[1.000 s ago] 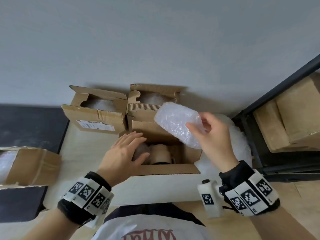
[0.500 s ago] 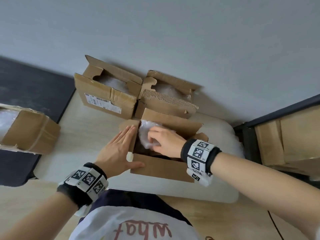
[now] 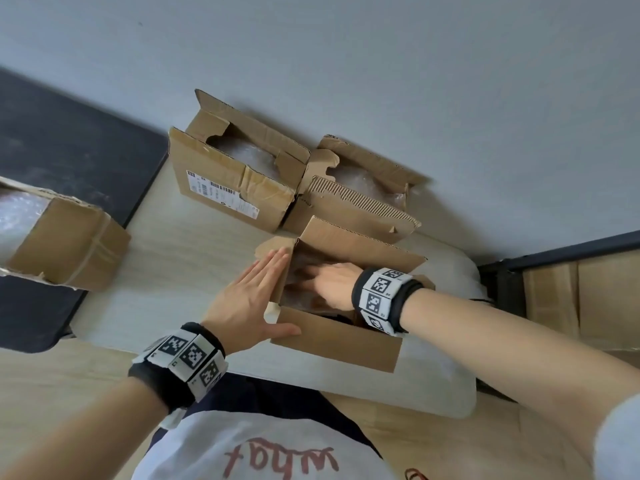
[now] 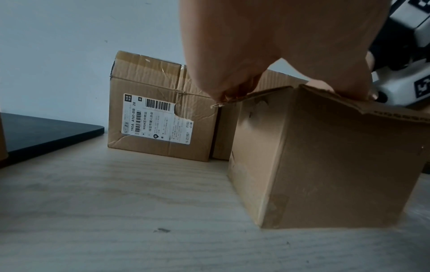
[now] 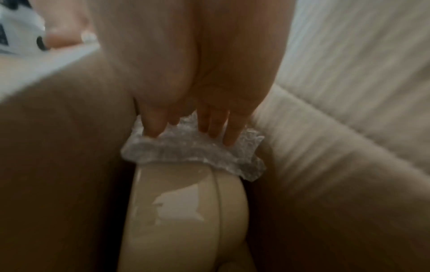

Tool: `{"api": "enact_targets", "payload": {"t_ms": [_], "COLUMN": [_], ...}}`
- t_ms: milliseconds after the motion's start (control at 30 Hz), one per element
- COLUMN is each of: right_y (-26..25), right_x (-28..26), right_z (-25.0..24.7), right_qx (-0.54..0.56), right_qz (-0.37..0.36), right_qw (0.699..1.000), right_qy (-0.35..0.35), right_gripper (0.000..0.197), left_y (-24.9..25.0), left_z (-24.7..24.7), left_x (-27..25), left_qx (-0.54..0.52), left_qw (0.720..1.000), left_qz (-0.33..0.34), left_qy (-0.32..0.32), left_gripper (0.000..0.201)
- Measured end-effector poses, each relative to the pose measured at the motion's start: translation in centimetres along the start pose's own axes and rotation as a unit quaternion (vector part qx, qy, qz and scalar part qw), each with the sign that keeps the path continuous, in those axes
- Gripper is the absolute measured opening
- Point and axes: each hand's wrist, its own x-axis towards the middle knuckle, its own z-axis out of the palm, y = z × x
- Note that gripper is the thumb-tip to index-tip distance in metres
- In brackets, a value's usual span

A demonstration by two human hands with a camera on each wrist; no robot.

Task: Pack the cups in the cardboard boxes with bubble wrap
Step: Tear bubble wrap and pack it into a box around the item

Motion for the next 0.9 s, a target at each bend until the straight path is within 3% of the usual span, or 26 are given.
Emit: {"api": "enact_targets", "payload": {"t_ms": [167, 333, 567, 667, 733, 833, 900], "right_y": [-0.7, 1.3, 1.0, 0.8, 1.3, 3.2, 5.1], "right_x": [1.2, -1.0, -1.6, -3.1, -5.7, -10.5, -12.9], "right_z": [0.9, 1.2, 3.2, 1.8, 1.6, 3.0, 5.5], "right_qx": [0.022, 0.075, -0.016, 0.074, 0.189, 0.279, 0.286], "right_qz": [-0.003, -0.026, -0.052, -0.029, -0.01, 0.066, 0.149], "right_qw": [0.997, 0.996, 0.998, 0.994, 0.96, 0.847, 0.773], "right_qy": [-0.068, 0.047, -0.016, 0.069, 0.207, 0.448, 0.547], "right_gripper": [0.06, 0.044, 0.049, 0.043, 0.037, 0.024, 0.017], "left_y": [-0.2, -0.1, 0.3, 0.5, 1.1, 2.4, 3.1], "left_z": [0.3, 0.3, 0.1, -0.1, -0.4, -0.6, -0.3], "left_x": [0.1, 0.0, 0.0, -0.3, -0.5, -0.6, -0.3], "left_qx": [0.014, 0.03, 0.068, 0.089, 0.139, 0.219, 0.251], "left_qw": [1.0, 1.0, 0.998, 0.996, 0.99, 0.975, 0.962], "left_qz": [0.002, 0.002, -0.006, -0.005, 0.004, 0.046, 0.101], "left_qy": [-0.004, -0.006, -0.016, -0.022, -0.018, 0.004, 0.027], "left_gripper": [0.114, 0.114, 0.114, 0.114, 0.108, 0.088, 0.069]}}
